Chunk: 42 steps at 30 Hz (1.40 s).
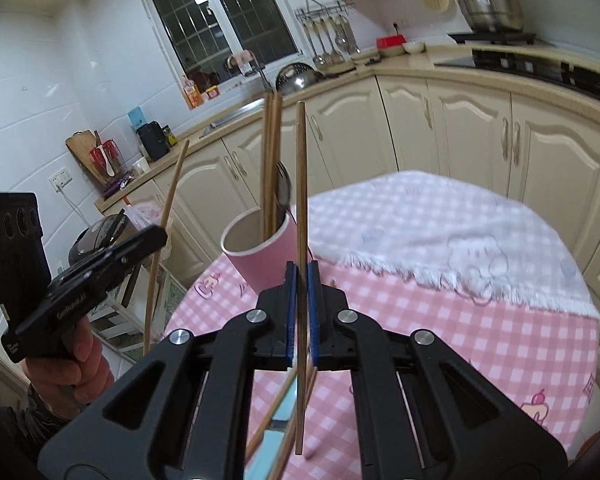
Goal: Organize utensils
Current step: 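Lift both held chopsticks and drop them into the pink cup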
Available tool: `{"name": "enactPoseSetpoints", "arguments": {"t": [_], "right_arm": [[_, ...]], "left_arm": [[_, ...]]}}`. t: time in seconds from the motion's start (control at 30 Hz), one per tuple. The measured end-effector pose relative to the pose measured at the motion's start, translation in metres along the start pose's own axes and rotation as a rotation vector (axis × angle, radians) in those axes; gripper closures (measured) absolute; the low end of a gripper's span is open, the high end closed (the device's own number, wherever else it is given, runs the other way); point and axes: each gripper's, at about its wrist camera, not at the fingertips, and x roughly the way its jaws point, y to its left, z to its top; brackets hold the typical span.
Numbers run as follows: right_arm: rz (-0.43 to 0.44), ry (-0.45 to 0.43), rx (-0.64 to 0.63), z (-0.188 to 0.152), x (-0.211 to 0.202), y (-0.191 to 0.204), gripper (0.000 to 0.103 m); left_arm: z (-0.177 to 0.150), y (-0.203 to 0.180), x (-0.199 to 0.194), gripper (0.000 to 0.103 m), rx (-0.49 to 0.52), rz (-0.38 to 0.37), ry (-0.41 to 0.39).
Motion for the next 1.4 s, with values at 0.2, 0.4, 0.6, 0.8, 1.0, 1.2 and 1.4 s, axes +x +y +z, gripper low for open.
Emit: {"name": "enactPoseSetpoints", "arguments": {"t": [0.2,0.4,0.6,0.8,1.0,1.2,1.4], "right_arm": [[0.025,-0.073,-0.036,0.025,-0.008,0.019,0.097],[0.053,-0.153,-0.079,0.061,-0.010,0.042,0.097],[0.065,-0.215,-0.094,0.095,-0.006,0.053,0.097],[0.073,-0.263,-0.081,0.125,0.003,0.054,0.097],[0.063,-0.276,-0.088,0.141,0.018,0.058,0.097],[0.050,-0.273,-0.083,0.140,0.035,0.056,0.097],[0.033,-0.267,-0.075,0.136,0.048,0.055,0.097]], "left_arm": [[0.027,0.004,-0.007,0.098,-0.020,0.009,-0.124],[0.062,0.006,-0.005,0.098,-0.020,0.013,-0.215],[0.093,0.012,0.003,0.098,-0.025,0.022,-0.288],[0.108,0.021,0.021,0.098,-0.046,0.026,-0.318],[0.116,0.026,0.037,0.098,-0.065,0.016,-0.353],[0.113,0.029,0.049,0.098,-0.065,0.019,-0.367],[0.103,0.034,0.063,0.098,-0.082,0.019,-0.361]]}}
